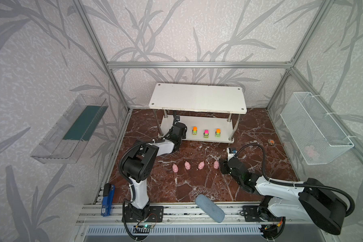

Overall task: Place and organize the plastic toys onto the shelf
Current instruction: 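Lower the truck onto the lower shelf and open the left gripper, then withdraw the left gripper from the shelf while the right gripper lowers over a pig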

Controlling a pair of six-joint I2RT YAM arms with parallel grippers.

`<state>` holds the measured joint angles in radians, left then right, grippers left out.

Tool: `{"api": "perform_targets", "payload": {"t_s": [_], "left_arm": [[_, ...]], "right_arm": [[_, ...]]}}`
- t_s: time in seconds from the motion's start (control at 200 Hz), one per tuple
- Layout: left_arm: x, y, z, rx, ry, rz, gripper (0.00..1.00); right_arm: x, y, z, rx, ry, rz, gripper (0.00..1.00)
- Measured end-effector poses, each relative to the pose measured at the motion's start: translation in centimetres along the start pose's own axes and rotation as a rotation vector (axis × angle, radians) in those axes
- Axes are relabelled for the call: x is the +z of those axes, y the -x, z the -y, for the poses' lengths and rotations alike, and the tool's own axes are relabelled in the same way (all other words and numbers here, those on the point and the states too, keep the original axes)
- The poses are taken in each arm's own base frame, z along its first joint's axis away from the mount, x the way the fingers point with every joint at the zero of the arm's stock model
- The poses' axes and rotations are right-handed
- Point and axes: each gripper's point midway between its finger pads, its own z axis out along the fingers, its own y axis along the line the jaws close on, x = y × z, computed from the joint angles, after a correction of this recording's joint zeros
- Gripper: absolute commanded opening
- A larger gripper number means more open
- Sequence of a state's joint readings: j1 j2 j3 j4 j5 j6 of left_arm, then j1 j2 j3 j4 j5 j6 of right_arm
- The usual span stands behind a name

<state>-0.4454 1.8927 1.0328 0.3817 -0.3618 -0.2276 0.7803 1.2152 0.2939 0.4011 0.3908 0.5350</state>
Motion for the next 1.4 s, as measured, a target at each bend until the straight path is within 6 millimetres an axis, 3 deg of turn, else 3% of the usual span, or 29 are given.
{"api": "perform_targets", "payload": {"t_s": [0.15, 0.395, 0.57, 0.825, 1.07, 1.4], "left_arm": [[0.0, -0.1, 0.0, 0.001, -0.003, -0.005, 0.34], [-0.4, 0.2, 0.1, -0.012, -0.018, -0.001, 0.49], [-2.0, 1.1, -0.2, -0.033, -0.033, 0.021, 0.55], [-3.9, 0.0, -1.0, -0.049, -0.053, 0.008, 0.61], [-6.8, 0.8, -1.5, -0.09, -0.087, 0.046, 0.63], [-10.9, -2.8, -1.5, -0.1, -0.133, 0.012, 0.63]], "right_arm": [[0.0, 0.0, 0.1, 0.001, -0.002, 0.0, 0.5], [0.0, 0.1, 0.0, 0.003, 0.0, 0.004, 0.5], [0.0, 0.1, 0.0, 0.006, 0.0, 0.004, 0.5], [0.0, 0.1, 0.0, 0.014, 0.0, 0.004, 0.51], [0.0, 0.1, 0.0, 0.018, 0.0, 0.005, 0.5], [-0.9, 1.0, -0.1, 0.042, 0.013, 0.026, 0.51]]}}
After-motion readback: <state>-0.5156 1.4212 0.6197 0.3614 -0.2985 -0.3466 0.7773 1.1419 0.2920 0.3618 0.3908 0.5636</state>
